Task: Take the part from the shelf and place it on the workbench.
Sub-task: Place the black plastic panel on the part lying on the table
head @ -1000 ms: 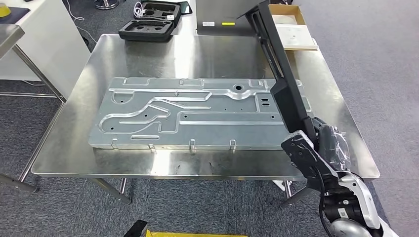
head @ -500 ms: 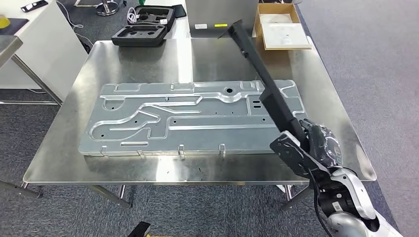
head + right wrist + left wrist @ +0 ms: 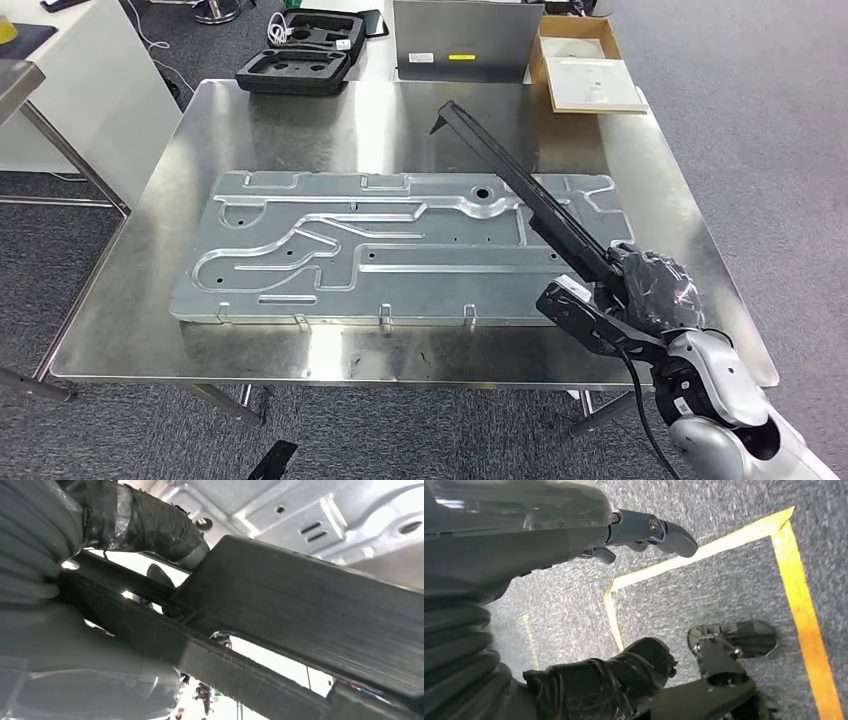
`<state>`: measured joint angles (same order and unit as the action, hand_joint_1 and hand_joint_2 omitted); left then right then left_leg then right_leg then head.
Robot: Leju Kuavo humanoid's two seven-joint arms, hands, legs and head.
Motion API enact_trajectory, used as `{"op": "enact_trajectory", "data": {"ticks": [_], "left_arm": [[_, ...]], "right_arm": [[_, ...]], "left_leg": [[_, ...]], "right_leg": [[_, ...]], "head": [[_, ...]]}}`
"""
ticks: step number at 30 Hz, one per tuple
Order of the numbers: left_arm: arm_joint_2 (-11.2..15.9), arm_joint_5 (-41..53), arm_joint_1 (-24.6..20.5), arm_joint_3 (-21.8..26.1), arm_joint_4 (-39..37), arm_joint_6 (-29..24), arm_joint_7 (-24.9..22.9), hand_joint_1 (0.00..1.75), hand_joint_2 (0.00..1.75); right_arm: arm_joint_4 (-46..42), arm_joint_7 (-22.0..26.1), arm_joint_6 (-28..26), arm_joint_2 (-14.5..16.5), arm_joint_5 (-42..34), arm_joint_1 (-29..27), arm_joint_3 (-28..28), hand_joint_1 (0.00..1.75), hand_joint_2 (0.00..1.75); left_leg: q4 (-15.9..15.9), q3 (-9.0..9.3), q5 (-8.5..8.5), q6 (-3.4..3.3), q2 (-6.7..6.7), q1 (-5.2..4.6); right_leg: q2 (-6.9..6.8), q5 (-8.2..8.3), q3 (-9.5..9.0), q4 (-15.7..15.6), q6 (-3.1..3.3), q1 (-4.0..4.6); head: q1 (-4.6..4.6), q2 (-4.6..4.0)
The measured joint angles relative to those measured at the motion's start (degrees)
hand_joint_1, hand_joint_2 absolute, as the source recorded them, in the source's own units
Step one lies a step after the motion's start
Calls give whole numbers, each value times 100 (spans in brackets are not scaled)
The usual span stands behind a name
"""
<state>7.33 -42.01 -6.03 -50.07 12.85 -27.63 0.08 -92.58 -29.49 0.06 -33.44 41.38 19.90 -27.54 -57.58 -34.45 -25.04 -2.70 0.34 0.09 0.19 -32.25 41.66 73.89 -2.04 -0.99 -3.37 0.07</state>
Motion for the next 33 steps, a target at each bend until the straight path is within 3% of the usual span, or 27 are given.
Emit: {"op": "enact_trajectory", "data": {"ticks": [2,4,8,12,15,17,18,19,21,22,23,25,27,31,32,33], "left_arm": [[-17,-18,5,0,0,4,48,0,175],[-28,-48,-3,0,0,92,158,0,175],[-29,-63,3,0,0,236,285,0,175],[-48,-79,1,0,0,370,303,0,175],[-49,-80,1,0,0,384,305,0,175],[-51,-87,1,0,0,416,312,0,175],[-52,-97,6,0,0,436,320,0,131],[-53,-107,10,0,0,446,323,0,87],[-50,-135,9,0,0,407,312,0,0],[-49,-152,2,0,0,371,300,0,0],[-48,-177,-2,0,0,341,292,0,0],[-49,-218,0,0,0,292,286,0,0],[-51,-234,0,0,0,232,281,0,0],[-54,-260,-5,0,0,82,236,0,0],[-55,-270,-3,0,0,66,232,0,0],[-58,-277,-1,0,0,58,231,0,0]], "right_arm": [[81,0,108,2,145,-15,59,154,175],[218,0,307,12,475,-32,189,154,175],[522,0,631,39,1500,-177,550,154,175],[661,0,865,50,2221,-240,766,0,0],[671,0,891,50,2271,-244,775,0,0],[709,0,968,49,2363,-267,798,0,0],[778,0,1047,51,2385,-328,839,0,0],[854,0,1119,54,2395,-390,886,0,0],[992,0,1168,68,2341,-498,989,0,0],[1018,0,1123,75,2325,-510,1021,0,0],[1042,0,1066,82,2313,-527,1045,0,0],[1079,0,921,92,2283,-570,1075,0,0],[1094,0,673,95,2218,-601,1106,0,0],[1097,0,44,100,2014,-666,1147,0,0],[1097,0,-16,103,1991,-687,1147,0,0],[1095,0,-44,106,1978,-700,1147,0,0]], "left_leg": [[-38,19,-47,35,8,5],[-98,10,-98,95,26,-13],[-108,-9,-120,191,41,-26],[-518,-180,-412,276,4,-10],[-605,-219,-460,280,3,-7],[-948,-382,-616,291,2,-1],[-1103,-473,-600,278,1,-3],[-1058,-466,-491,246,1,-9],[-495,-221,-156,149,1,-40],[-209,-78,-75,119,0,-56],[-115,-30,-82,106,0,-69],[-59,-2,-56,83,-2,-62],[28,41,-6,32,-11,-28],[65,63,16,-19,-20,-10],[58,62,12,-17,-20,-9],[46,61,6,-12,-19,-7]], "right_leg": [[-5,435,-246,-674,-7,-29],[-3,690,-533,-1310,11,-23],[4,709,-597,-1455,115,-16],[1,715,-624,-1481,210,-40],[0,714,-624,-1481,215,-39],[0,711,-626,-1480,221,-32],[2,704,-637,-1480,228,-17],[7,695,-655,-1479,234,0],[19,677,-685,-1478,232,35],[23,676,-688,-1483,215,40],[25,680,-688,-1493,190,41],[26,689,-695,-1521,125,42],[20,588,-641,-1392,66,42],[10,-16,-41,-103,-17,15],[8,-16,22,24,-32,3],[4,88,-25,-73,-45,-12]], "head": [[1,0],[0,0],[-5,0],[-44,0],[-46,0],[-42,0],[-40,0],[-39,0],[-37,0],[-36,0],[-34,0],[-34,0],[-23,0],[-9,0],[-9,0],[-9,0]]}}
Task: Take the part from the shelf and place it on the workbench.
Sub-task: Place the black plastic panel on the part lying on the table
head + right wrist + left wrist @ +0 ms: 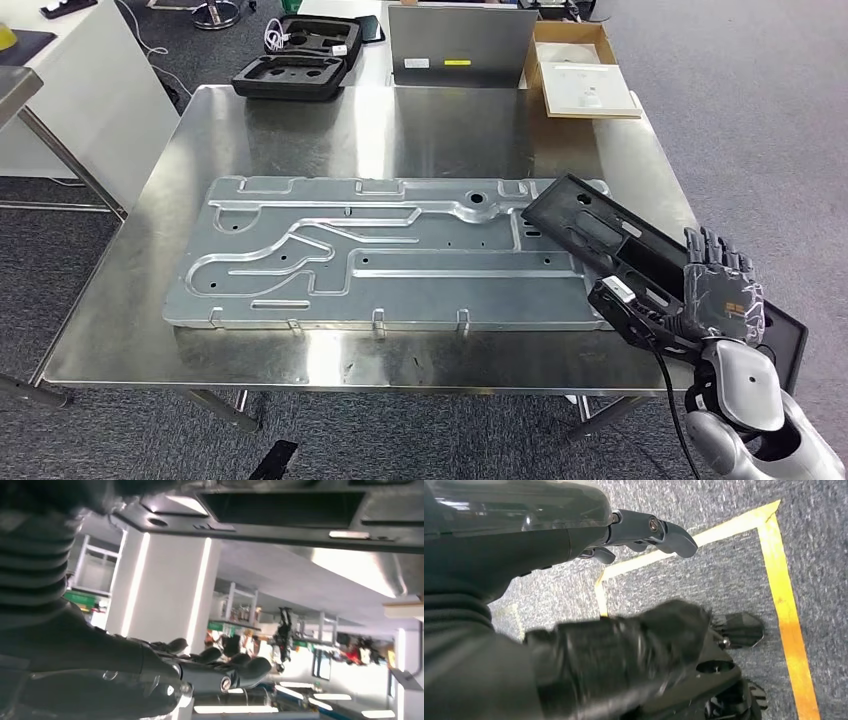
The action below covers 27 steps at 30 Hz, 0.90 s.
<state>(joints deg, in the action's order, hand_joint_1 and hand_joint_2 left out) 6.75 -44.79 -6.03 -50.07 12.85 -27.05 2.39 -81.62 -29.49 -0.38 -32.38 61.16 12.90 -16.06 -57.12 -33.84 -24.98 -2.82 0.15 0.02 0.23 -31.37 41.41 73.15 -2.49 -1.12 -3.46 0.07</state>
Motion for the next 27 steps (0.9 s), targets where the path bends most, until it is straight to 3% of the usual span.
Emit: {"op": "enact_trajectory", "data": {"ticks": [2,4,7,9,10,12,14,15,16,18,20,24,25,27], "left_arm": [[-6,-4,0,0,0,-6,-1,0,0],[-8,-4,-3,0,0,-10,-1,0,0],[-6,-4,1,0,0,-14,-1,0,0],[-4,-4,0,0,0,-16,-1,0,0],[-5,-4,-1,0,0,-16,-1,0,0],[-15,-4,0,0,0,-16,-1,0,0],[-17,-4,10,0,0,-16,-2,0,0],[-17,-4,14,0,0,-19,-3,0,0],[-17,-4,15,0,0,-26,-6,0,0],[-16,-2,5,0,0,-82,-44,0,0],[-16,0,-11,0,0,-233,-196,0,0],[-14,25,-15,0,0,-666,-558,0,0],[-12,29,-19,0,0,-735,-592,0,0],[-8,7,-32,0,0,-811,-645,0,0]], "right_arm": [[-3,0,-20,2,-14,-2,4,0,0],[-10,0,-35,4,-17,-2,9,0,0],[-22,0,-51,9,-20,-11,11,0,0],[-29,0,-55,10,-19,-9,11,0,0],[-35,0,-55,10,-19,-8,11,0,0],[-42,0,-56,13,-20,-10,11,0,0],[-43,0,-56,19,-20,-15,11,0,0],[-43,0,-60,23,-21,-16,11,0,0],[-45,0,-85,25,-41,-17,11,0,0],[-71,0,-302,27,-186,-16,10,0,0],[-145,0,-845,37,-507,-6,-4,0,0],[-395,8,-2115,136,-1140,14,-171,0,0],[-479,18,-2362,174,-1272,32,-224,0,0],[-677,60,-2805,265,-1655,73,-330,0,0]], "left_leg": [[-43,-3,-26,35,5,7],[-104,-23,-62,98,16,-9],[-113,-35,-68,180,22,-22],[-229,-85,-164,242,19,-7],[-433,-176,-297,272,17,1],[-1146,-503,-663,318,14,12],[-1704,-769,-832,326,14,16],[-1699,-770,-762,315,14,14],[-1460,-656,-595,293,14,12],[-669,-268,-240,227,15,-6],[-177,-32,-104,176,19,-36],[-40,19,-40,93,14,-16],[-2,33,-9,62,10,2],[19,33,21,28,7,12]], "right_leg": [[-8,345,-367,-721,-18,-38],[0,522,-681,-1314,16,-31],[20,543,-732,-1415,134,-8],[16,568,-740,-1442,208,-19],[10,579,-745,-1457,240,-28],[2,581,-742,-1459,272,-20],[0,577,-739,-1453,282,-2],[2,573,-740,-1447,286,5],[3,568,-744,-1441,288,10],[6,555,-753,-1432,278,23],[5,554,-747,-1431,239,35],[-1,515,-730,-1405,140,36],[-2,400,-670,-1259,121,37],[-6,32,-408,-632,94,27]], "head": [[1,0],[-4,0],[-12,0],[-16,0],[-20,0],[-30,0],[-29,0],[-30,0],[-30,0],[-27,0],[-25,0],[-16,0],[-7,0],[11,0]]}}
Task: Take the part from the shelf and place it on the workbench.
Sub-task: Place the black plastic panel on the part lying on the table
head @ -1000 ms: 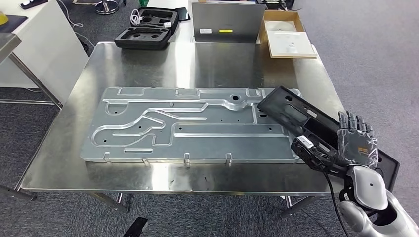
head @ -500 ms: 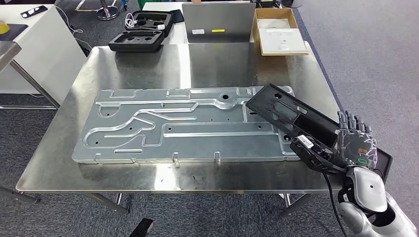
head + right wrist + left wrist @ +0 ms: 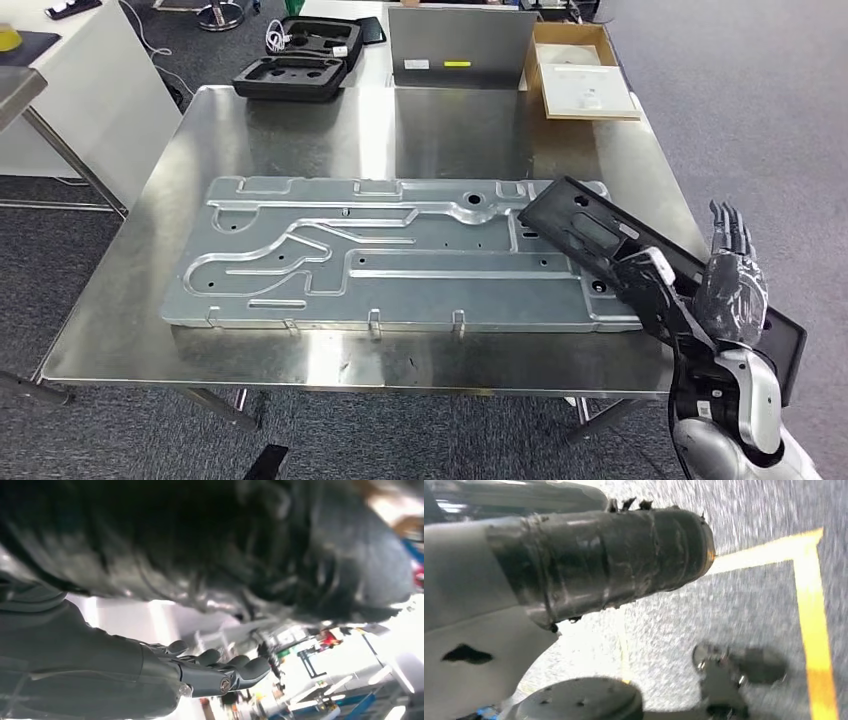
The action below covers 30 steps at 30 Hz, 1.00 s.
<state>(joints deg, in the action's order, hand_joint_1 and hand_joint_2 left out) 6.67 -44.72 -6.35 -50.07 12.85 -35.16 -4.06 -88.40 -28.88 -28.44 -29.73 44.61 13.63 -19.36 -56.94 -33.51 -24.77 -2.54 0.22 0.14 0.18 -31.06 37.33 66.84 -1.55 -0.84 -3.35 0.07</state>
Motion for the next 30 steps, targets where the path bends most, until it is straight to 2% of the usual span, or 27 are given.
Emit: {"op": "enact_trajectory", "data": {"ticks": [1,2,3,4,6,8,11,12,13,14,16,17,18,19,20,22,23,24,27,28,29,30], "left_arm": [[1,-16,-3,0,0,-21,-28,0,0],[1,-36,-3,0,0,-33,-61,0,0],[-2,-47,0,0,0,-39,-92,0,0],[-7,-56,4,0,0,-44,-120,0,0],[-20,-66,7,0,0,-57,-157,0,0],[-27,-66,6,0,0,-88,-165,0,0],[-23,-66,21,0,0,-124,-159,0,0],[-21,-66,27,0,0,-126,-158,0,0],[-22,-66,30,0,0,-127,-157,0,0],[-25,-67,30,0,0,-128,-157,0,0],[-32,-68,28,0,0,-128,-157,0,0],[-33,-68,28,0,0,-128,-157,0,0],[-32,-67,29,0,0,-128,-157,0,0],[-32,-66,29,0,0,-128,-157,0,0],[-31,-63,27,0,0,-128,-157,0,0],[-27,-51,6,0,0,-127,-158,0,0],[-24,-43,-8,-1,0,-126,-159,0,0],[-21,-35,-20,-1,0,-125,-159,0,0],[-17,-27,-13,-2,0,-123,-164,0,0],[-17,-27,-7,-2,0,-122,-167,0,0],[-18,-28,-4,-2,0,-121,-169,0,0],[-19,-28,-6,-2,0,-119,-170,0,0]], "right_arm": [[-105,37,-207,59,-281,12,-56,0,0],[-214,101,-424,119,-655,15,-112,0,0],[-324,194,-623,178,-1041,14,-162,0,0],[-434,321,-787,227,-1361,14,-200,0,0],[-681,704,-1023,317,-1860,13,-231,0,0],[-938,1133,-1105,416,-2305,-14,-211,0,0],[-1244,1517,-1138,546,-2766,-88,-164,0,0],[-1322,1571,-1148,584,-2817,-102,-153,0,0],[-1396,1600,-1154,622,-2845,-110,-141,0,0],[-1463,1614,-1158,653,-2857,-114,-130,0,0],[-1566,1623,-1160,703,-2873,-130,-108,0,0],[-1602,1628,-1160,727,-2884,-145,-98,0,0],[-1633,1644,-1160,750,-2899,-164,-88,0,0],[-1663,1674,-1160,772,-2915,-181,-75,0,0],[-1693,1711,-1160,793,-2939,-193,-62,0,0],[-1758,1802,-1160,831,-3010,-204,-30,0,0],[-1787,1845,-1160,849,-3050,-213,-12,0,0],[-1811,1890,-1160,870,-3100,-225,12,0,0],[-1876,2074,-1160,936,-3410,-294,111,0,0],[-1903,2182,-1160,954,-3589,-321,155,0,0],[-1935,2319,-1160,972,-3775,-349,209,0,0],[-1966,2448,-1161,991,-3924,-379,269,0,0]], "left_leg": [[-10,-12,3,-4,-1,-1],[-24,-24,3,-4,0,-2],[-42,-36,3,-3,1,0],[-65,-50,1,0,4,3],[-134,-88,-12,30,12,6],[-211,-140,-24,96,19,-8],[-222,-197,18,216,23,-15],[-261,-231,-29,251,20,-10],[-385,-291,-156,282,17,-3],[-611,-381,-358,308,12,5],[-1296,-599,-836,345,8,17],[-1584,-663,-992,351,8,20],[-1713,-647,-1053,346,8,20],[-1619,-513,-1012,327,8,15],[-1314,-270,-896,296,8,7],[-494,285,-690,205,4,-33],[-223,445,-633,166,2,-58],[-86,508,-612,134,-1,-83],[-5,467,-446,51,-12,-93],[38,444,-364,13,-26,-78],[78,403,-275,-21,-42,-58],[92,348,-207,-46,-58,-50]], "right_leg": [[1,-168,158,376,-13,-6],[0,-249,266,642,-26,-15],[-1,-223,283,712,-38,-26],[-4,-101,195,564,-46,-40],[-10,212,-184,-149,-54,-66],[0,349,-412,-631,-20,-57],[11,411,-382,-676,104,-33],[10,449,-352,-686,152,-37],[5,490,-316,-700,198,-47],[1,531,-276,-710,234,-51],[-8,604,-181,-711,268,-31],[-10,643,-126,-709,274,-16],[-11,683,-72,-706,277,-2],[-11,724,-20,-704,277,10],[-10,763,23,-702,273,19],[-13,843,75,-704,249,34],[-17,879,86,-710,223,34],[-23,915,89,-721,190,29],[-25,988,102,-774,84,10],[-19,890,135,-722,58,8],[-12,686,201,-558,36,6],[-8,399,289,-278,18,-10]], "head": [[5,0],[5,0],[7,0],[7,0],[7,0],[1,0],[-2,0],[-5,0],[-14,0],[-24,0],[-38,0],[-38,0],[-38,0],[-39,0],[-39,0],[-36,0],[-36,0],[-33,0],[-28,0],[-25,0],[-15,0],[-5,0]]}}
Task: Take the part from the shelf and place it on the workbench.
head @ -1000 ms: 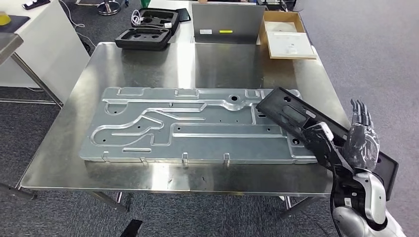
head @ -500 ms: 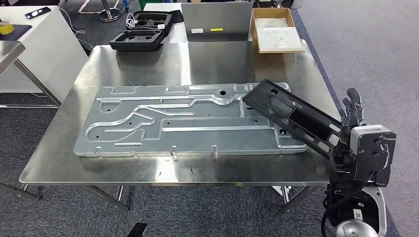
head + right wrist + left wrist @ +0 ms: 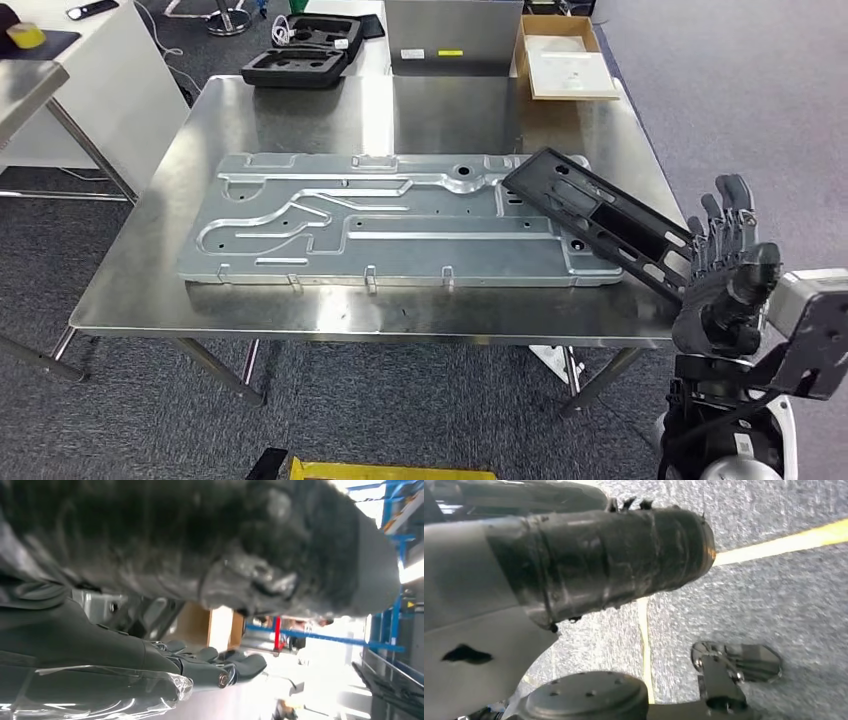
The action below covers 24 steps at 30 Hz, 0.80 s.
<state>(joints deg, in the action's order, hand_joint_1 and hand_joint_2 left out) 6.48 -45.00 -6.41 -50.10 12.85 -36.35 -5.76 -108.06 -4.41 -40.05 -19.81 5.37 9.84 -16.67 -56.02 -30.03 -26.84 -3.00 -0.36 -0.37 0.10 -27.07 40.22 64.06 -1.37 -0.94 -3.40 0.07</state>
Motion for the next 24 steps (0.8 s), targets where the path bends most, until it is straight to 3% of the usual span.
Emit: {"op": "enact_trajectory", "data": {"ticks": [2,3,4,6,8,10,12,13,14,17,18,19,20,22,24], "left_arm": [[-2,1,1,0,0,10,-2,0,0],[-4,1,4,0,0,15,-3,0,0],[-8,1,8,0,0,20,-4,0,0],[-15,0,9,0,0,22,-4,0,0],[-13,-5,8,0,0,24,-2,0,0],[-8,-27,10,0,0,21,-2,0,0],[-7,-57,27,0,-1,18,-3,0,0],[-8,-70,39,0,-1,16,-7,0,0],[-11,-83,51,0,-1,15,-12,0,0],[-24,-107,53,-1,0,5,-35,0,0],[-24,-112,49,-2,0,1,-40,0,0],[-23,-119,46,-2,0,-4,-44,0,0],[-23,-127,45,-2,0,-7,-46,0,0],[-23,-136,36,-2,0,-13,-53,0,0],[-23,-124,7,-2,0,-21,-73,0,0]], "right_arm": [[-77,211,-1,48,-159,-74,151,0,0],[-124,288,-2,77,-186,-116,236,0,0],[-182,357,-2,108,-197,-153,325,0,0],[-329,465,-2,177,-146,-212,495,0,0],[-521,522,-2,263,12,-264,650,0,0],[-744,567,-1,367,163,-364,802,0,0],[-969,618,1,487,250,-500,939,0,0],[-1078,641,1,545,277,-563,1002,0,0],[-1192,668,1,602,299,-624,1064,0,0],[-1562,800,1,791,314,-835,1255,0,0],[-1678,858,1,871,300,-908,1316,0,0],[-1783,926,1,950,280,-973,1369,0,0],[-1880,996,1,1025,254,-1031,1408,0,0],[-2052,1099,2,1149,199,-1129,1452,0,0],[-2192,1129,3,1263,160,-1205,1495,0,0]], "left_leg": [[-7,-152,108,-20,-7,3],[-24,-234,156,-11,-8,8],[-51,-319,199,6,-10,18],[-152,-486,258,53,-12,47],[-282,-626,287,124,-5,49],[-352,-695,334,207,8,41],[-360,-720,382,281,23,59],[-409,-760,302,313,28,72],[-554,-820,113,343,30,83],[-1478,-1022,-723,398,30,101],[-1749,-1029,-849,399,30,102],[-1885,-970,-843,389,30,100],[-1849,-826,-730,371,31,97],[-1308,-313,-448,309,34,79],[-518,246,-461,244,40,39]], "right_leg": [[-1,-495,163,712,-44,-16],[-2,-572,169,954,-71,-28],[-4,-530,81,1013,-99,-43],[-13,-295,-392,550,-155,-91],[-7,-256,-896,-145,-162,-102],[20,-317,-1035,-422,-81,-76],[21,-250,-949,-428,39,-70],[14,-199,-906,-433,93,-69],[6,-140,-846,-442,145,-76],[-2,42,-632,-443,212,-56],[-4,102,-548,-440,214,-42],[-5,163,-463,-436,216,-30],[-4,224,-382,-431,214,-21],[1,335,-256,-426,198,-10],[0,431,-194,-427,155,0]], "head": [[13,0],[12,0],[12,1],[14,1],[9,0],[6,0],[12,0],[5,0],[-1,0],[-23,0],[-24,0],[-22,0],[-24,0],[-24,0],[-19,0]]}}
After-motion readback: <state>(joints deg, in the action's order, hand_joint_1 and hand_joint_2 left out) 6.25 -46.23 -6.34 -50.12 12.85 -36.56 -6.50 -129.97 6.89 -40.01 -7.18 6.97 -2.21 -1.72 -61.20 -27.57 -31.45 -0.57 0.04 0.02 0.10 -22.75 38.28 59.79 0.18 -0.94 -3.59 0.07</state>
